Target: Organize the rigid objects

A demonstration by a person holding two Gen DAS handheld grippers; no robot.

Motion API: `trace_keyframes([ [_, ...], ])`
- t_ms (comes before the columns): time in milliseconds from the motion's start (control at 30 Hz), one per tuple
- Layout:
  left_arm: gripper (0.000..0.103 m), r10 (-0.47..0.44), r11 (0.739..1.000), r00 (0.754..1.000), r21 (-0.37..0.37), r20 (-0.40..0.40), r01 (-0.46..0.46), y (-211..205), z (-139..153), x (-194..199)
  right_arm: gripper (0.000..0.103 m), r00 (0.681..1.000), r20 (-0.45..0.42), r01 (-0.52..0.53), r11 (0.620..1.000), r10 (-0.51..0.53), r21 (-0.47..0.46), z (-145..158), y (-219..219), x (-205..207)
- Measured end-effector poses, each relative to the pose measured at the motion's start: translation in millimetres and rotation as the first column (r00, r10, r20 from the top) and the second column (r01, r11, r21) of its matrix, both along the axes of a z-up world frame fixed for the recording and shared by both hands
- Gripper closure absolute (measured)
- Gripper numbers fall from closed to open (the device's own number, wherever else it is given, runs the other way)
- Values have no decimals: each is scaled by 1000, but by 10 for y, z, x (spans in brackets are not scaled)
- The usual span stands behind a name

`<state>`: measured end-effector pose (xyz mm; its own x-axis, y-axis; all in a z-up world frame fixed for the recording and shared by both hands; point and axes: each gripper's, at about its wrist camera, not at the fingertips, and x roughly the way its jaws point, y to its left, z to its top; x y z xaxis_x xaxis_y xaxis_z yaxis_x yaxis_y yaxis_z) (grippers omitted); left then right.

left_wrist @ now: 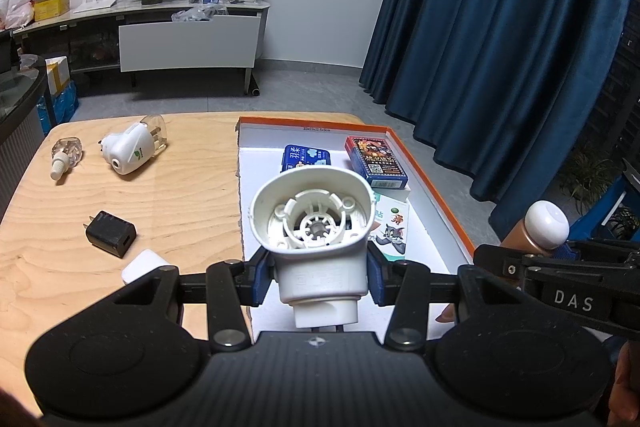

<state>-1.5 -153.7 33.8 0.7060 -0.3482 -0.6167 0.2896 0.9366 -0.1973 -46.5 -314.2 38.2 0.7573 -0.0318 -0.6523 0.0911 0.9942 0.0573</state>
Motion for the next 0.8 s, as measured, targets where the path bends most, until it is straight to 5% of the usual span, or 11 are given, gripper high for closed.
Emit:
trace_keyframes([
  [800, 56, -2, 1000, 1000, 0, -3, 2, 3, -10, 1, 56, 1000, -22, -21, 1000, 21, -8, -3, 30, 36],
])
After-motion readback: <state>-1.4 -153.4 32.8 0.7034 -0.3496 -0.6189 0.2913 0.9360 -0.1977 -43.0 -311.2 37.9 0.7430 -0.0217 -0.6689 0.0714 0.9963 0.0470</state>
